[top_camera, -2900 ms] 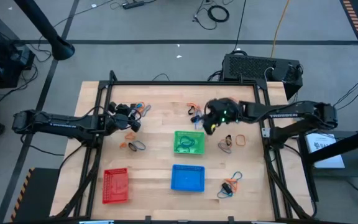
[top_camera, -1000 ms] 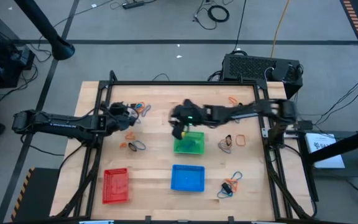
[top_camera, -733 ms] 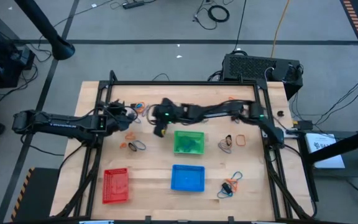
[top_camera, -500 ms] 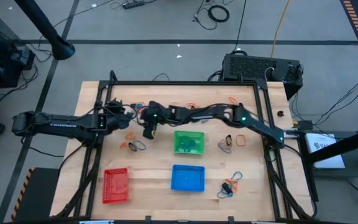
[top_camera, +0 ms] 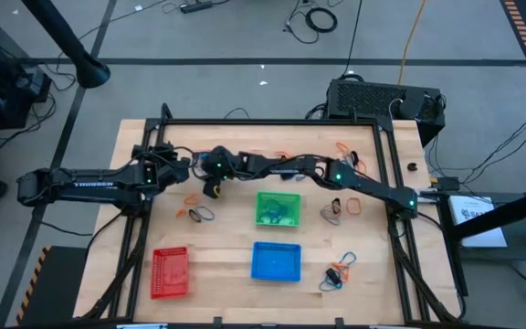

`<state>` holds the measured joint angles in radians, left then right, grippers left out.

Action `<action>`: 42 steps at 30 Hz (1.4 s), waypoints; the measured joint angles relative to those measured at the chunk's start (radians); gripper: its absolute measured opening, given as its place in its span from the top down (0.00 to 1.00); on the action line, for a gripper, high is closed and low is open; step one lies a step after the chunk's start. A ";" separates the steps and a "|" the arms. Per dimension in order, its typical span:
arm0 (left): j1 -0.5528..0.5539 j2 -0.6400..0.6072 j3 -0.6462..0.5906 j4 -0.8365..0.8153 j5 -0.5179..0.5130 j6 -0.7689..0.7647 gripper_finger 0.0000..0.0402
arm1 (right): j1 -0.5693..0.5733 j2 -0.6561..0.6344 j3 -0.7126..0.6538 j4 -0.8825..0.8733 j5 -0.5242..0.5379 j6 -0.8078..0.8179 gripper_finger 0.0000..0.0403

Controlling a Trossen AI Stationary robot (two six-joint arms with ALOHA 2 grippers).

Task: Sort rubber bands into baskets
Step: Put the blue rubberband into the green bin

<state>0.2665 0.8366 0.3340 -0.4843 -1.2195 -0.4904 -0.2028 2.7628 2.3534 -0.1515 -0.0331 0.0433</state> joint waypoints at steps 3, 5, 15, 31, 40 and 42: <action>0.000 0.000 -0.001 0.006 0.001 -0.001 0.68 | -0.001 0.001 0.000 -0.009 0.000 0.001 0.67; 0.001 0.000 -0.001 0.006 0.003 -0.001 0.68 | 0.000 0.000 0.001 -0.009 0.000 0.001 0.67; 0.001 0.000 -0.002 0.123 0.039 0.082 0.68 | 0.006 0.011 0.006 -0.098 -0.043 -0.037 0.71; 0.001 0.000 -0.002 0.179 0.093 0.166 0.68 | 0.013 -0.003 0.000 -0.053 -0.015 -0.018 0.99; 0.000 0.001 -0.002 0.154 0.233 0.157 0.68 | 0.020 -0.230 0.004 -0.459 -0.027 -0.064 1.00; 0.001 0.001 -0.002 0.154 0.283 0.156 0.68 | 0.024 -0.282 0.004 -0.601 -0.060 -0.065 1.00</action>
<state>0.2672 0.8375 0.3325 -0.3302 -0.9363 -0.3346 -0.1791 2.4809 2.3569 -0.7523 -0.0931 -0.0222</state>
